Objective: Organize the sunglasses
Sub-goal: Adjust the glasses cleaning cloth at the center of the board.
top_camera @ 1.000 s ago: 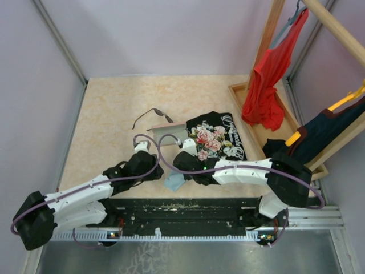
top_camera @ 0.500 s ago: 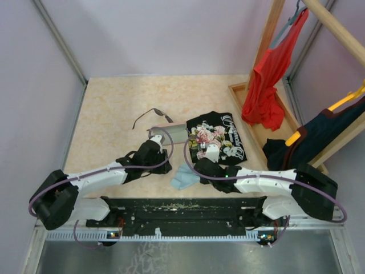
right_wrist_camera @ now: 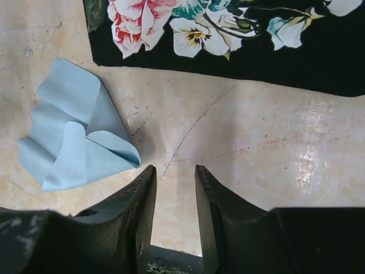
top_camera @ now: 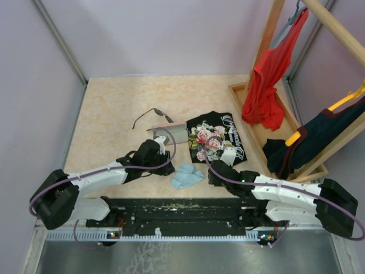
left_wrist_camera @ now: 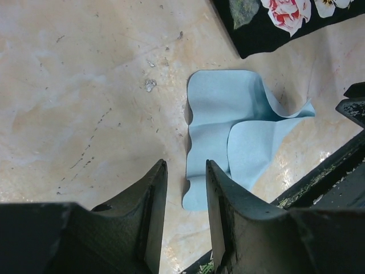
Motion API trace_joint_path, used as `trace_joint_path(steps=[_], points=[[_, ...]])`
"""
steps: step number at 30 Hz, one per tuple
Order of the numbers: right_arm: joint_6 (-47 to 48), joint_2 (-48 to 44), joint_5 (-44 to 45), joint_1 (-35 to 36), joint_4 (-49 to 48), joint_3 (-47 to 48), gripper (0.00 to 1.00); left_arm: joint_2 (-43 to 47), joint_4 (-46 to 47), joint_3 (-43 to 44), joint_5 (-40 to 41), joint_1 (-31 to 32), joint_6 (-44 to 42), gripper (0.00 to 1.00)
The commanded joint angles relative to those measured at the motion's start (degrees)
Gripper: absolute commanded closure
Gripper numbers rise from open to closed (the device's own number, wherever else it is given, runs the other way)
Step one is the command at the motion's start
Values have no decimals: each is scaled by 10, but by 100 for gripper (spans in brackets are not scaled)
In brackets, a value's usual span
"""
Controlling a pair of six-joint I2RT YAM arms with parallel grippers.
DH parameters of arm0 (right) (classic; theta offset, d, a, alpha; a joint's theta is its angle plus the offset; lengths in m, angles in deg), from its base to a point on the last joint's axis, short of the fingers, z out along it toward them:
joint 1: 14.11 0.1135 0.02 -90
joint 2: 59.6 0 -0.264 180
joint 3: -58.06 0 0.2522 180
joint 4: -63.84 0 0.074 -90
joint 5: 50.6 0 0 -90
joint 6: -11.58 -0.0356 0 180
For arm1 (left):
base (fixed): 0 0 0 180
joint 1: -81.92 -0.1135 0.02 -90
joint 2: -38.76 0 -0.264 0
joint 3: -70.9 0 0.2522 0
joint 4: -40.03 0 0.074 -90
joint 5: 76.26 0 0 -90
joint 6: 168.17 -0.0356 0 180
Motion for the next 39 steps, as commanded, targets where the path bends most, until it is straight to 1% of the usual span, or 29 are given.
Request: trace_joint_path(steps=[1, 4, 6, 8, 11, 15, 20, 22, 24, 33, 39], points=[[-18, -48, 5, -5, 32, -1, 65, 5, 21, -3, -26, 8, -10, 61], [2, -86, -10, -6, 8, -10, 63, 23, 30, -3, -24, 23, -11, 62], [51, -98, -34, -6, -34, -11, 59, 33, 29, -2, -16, 27, -8, 62], [94, -95, -41, -6, -47, 0, 54, 39, 25, -4, -7, 27, -8, 62], [167, -69, -59, -16, -54, 37, 51, 46, 16, -4, 5, 27, -8, 62], [265, -10, -158, -60, -41, 89, 52, 65, 5, -8, 24, 27, -5, 61], [345, 38, -263, -103, -57, 116, 53, 82, -3, -14, 41, 26, -5, 60], [367, 60, -319, -122, -65, 124, 53, 82, -5, -14, 40, 26, -5, 60], [379, 77, -345, -131, -73, 130, 51, 82, -8, -15, 39, 26, -4, 60], [420, 139, -404, -164, -65, 158, 50, 86, -12, -15, 42, 26, -9, 60], [438, 165, -428, -176, -50, 172, 54, 85, -13, -16, 43, 26, -8, 60]])
